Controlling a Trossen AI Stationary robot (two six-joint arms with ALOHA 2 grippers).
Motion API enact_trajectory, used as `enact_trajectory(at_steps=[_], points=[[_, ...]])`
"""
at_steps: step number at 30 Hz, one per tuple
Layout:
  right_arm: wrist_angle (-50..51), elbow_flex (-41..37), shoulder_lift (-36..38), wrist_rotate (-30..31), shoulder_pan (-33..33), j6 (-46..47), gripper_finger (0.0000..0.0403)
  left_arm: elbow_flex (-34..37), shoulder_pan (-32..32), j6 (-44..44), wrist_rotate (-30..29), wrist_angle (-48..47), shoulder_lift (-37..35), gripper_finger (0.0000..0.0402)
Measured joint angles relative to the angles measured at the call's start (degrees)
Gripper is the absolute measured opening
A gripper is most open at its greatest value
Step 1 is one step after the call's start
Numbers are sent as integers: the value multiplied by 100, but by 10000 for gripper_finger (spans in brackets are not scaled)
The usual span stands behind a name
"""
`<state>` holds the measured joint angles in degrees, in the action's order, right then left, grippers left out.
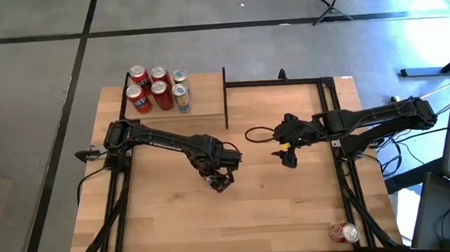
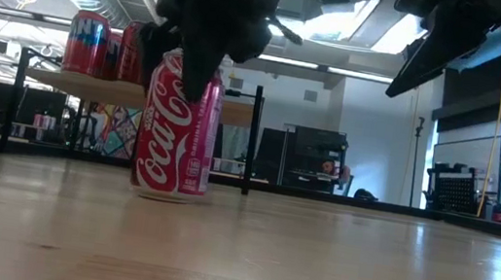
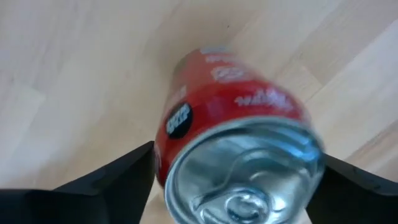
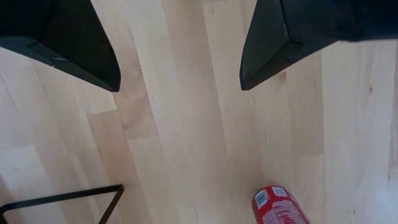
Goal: Place canned beverage on shelf
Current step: Put the left red white soda can on the shelf
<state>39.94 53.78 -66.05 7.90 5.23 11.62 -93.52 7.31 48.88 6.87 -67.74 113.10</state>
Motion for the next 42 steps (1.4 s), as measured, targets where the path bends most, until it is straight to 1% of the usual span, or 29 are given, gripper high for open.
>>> enact_trajectory(at_steps=[3, 7, 12, 16, 19, 22, 24, 26, 29, 32, 34, 36, 39, 42], points=[[0, 0, -1, 0, 0, 0, 319, 0, -4, -35, 10, -16, -74, 353], [-3, 0, -1, 0, 0, 2, 319, -4, 11, -146, 36, -54, -298, 359], [-77, 0, -3, -4, 0, 91, 319, -6, 167, -103, -33, -86, -932, 360], [-392, 0, -19, -20, 0, 516, 319, -8, 477, -45, -549, -178, -1504, 360], [-794, 2, -89, -217, 2, 609, 319, -8, 832, -148, -1013, -266, -1963, 360], [-1466, 4, -268, -374, 31, 712, 319, 31, 1275, -237, -1583, -248, -2371, 360], [-1973, 4, -446, -397, 130, 736, 319, 183, 1623, -234, -2008, -243, -2661, 360], [-2590, 4, -689, -301, 244, 653, 319, 455, 1952, -96, -2318, -211, -2977, 360], [-3655, 4, -1143, -156, 443, 570, 319, 1054, 2435, 383, -2668, -143, -3443, 360], [-4729, 9, -1688, -83, 571, 543, 319, 1758, 2863, 1059, -2760, 152, -3921, 360], [-5422, 11, -2081, -84, 607, 475, 319, 2181, 3126, 1359, -2795, 493, -4191, 360], [-5893, 11, -2481, -43, 642, 476, 319, 2546, 3373, 1600, -2912, 802, -4399, 360], [-6506, 11, -2982, 4, 645, 650, 319, 2875, 3624, 1698, -3007, 1175, -4573, 360], [-6780, 142, -3389, 7, 643, 753, 319, 2968, 3749, 1699, -2984, 1182, -4590, 360]])
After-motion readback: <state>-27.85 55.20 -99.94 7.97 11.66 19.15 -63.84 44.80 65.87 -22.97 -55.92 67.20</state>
